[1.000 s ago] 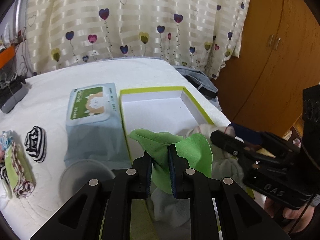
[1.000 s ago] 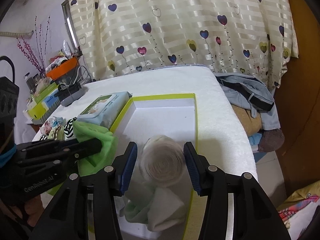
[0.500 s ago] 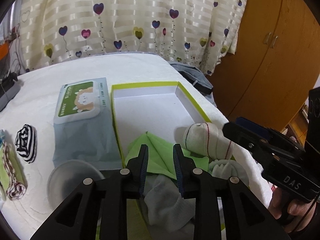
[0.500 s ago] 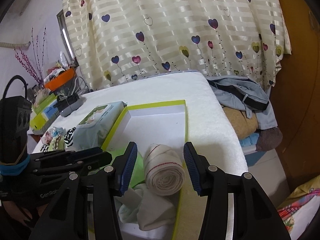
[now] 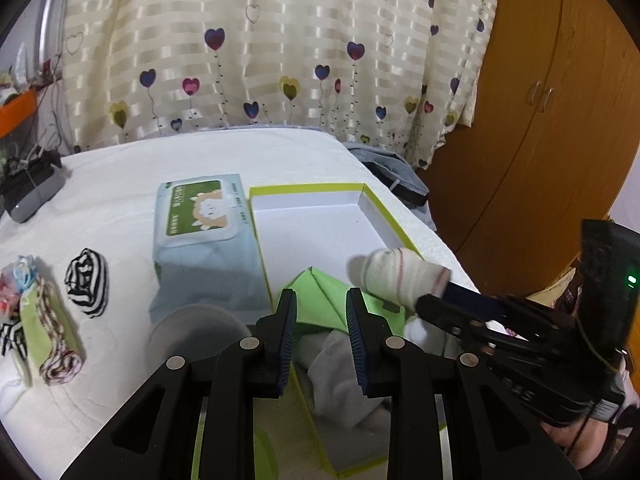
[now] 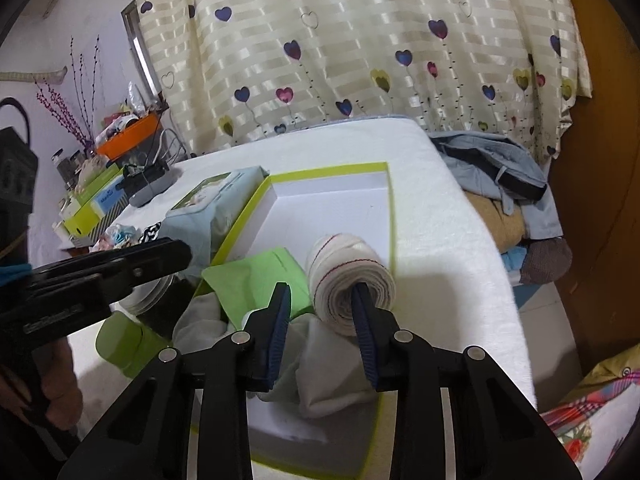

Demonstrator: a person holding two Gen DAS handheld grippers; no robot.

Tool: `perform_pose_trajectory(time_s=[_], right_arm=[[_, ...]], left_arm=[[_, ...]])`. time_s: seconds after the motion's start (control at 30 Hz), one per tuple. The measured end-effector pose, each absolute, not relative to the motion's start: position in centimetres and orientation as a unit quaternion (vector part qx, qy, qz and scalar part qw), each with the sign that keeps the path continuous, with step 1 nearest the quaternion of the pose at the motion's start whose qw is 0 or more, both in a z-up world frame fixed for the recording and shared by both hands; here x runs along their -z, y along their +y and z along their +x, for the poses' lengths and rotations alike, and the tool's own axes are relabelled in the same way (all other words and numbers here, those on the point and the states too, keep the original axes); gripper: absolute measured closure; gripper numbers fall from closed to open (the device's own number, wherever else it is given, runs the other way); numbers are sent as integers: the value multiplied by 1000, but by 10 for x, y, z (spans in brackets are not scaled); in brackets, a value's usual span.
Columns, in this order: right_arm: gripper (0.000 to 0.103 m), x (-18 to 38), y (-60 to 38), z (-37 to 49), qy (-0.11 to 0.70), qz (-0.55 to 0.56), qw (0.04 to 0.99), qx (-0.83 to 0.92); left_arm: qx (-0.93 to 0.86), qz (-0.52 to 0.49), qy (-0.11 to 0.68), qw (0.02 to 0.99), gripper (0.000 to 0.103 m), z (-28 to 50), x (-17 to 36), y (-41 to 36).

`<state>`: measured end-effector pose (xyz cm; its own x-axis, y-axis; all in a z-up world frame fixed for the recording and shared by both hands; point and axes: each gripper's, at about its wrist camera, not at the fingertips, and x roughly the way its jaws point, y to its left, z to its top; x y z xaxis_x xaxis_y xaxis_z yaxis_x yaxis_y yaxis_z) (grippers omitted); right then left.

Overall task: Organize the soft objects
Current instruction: 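Open both grippers to drop the green cloth and rolled sock in the box, then move both grippers back toward the white towel and green patterned cloth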

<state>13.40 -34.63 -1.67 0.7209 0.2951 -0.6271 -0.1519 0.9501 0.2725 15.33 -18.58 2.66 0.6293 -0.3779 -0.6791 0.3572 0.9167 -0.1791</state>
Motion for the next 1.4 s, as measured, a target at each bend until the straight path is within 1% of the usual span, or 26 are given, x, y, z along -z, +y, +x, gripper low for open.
perform_pose_trajectory(time_s=[0.2, 0.6, 0.63, 0.67, 0.7, 0.83, 0.9, 0.97, 1.2, 1.23, 1.27, 1.3, 1.4], right_arm=[[70, 17, -341, 143, 357, 111, 918, -132], [70, -20, -327, 103, 316, 87, 936, -129], [67, -22, -326, 101, 315, 86, 936, -129], [61, -25, -324, 98, 313, 85, 937, -130], [58, -27, -322, 94, 311, 83, 938, -130], [58, -36, -312, 81, 301, 70, 942, -133], [55, -40, -305, 75, 295, 62, 944, -135], [52, -42, -298, 70, 291, 55, 945, -138], [51, -45, -269, 57, 284, 34, 945, -156], [51, -46, -265, 55, 283, 32, 945, -159], [50, -46, -262, 55, 284, 30, 945, -161], [50, -46, -259, 54, 286, 29, 944, -164], [49, -47, -251, 52, 288, 23, 943, -165]], left_arm=[[190, -19, 375, 907, 79, 147, -31, -174], [187, -26, 356, 915, 79, 118, -43, -155], [186, -28, 355, 916, 79, 115, -44, -153], [184, -28, 354, 916, 79, 112, -44, -150], [183, -28, 353, 917, 79, 109, -44, -147], [177, -28, 349, 920, 79, 98, -46, -134], [174, -28, 346, 921, 76, 93, -48, -127], [168, -29, 343, 924, 70, 88, -49, -119], [155, -38, 336, 928, 68, 78, -53, -92], [152, -39, 336, 929, 64, 77, -53, -88], [152, -42, 337, 928, 57, 76, -52, -85], [150, -43, 339, 928, 55, 75, -52, -82], [144, -46, 344, 927, 53, 71, -50, -72]])
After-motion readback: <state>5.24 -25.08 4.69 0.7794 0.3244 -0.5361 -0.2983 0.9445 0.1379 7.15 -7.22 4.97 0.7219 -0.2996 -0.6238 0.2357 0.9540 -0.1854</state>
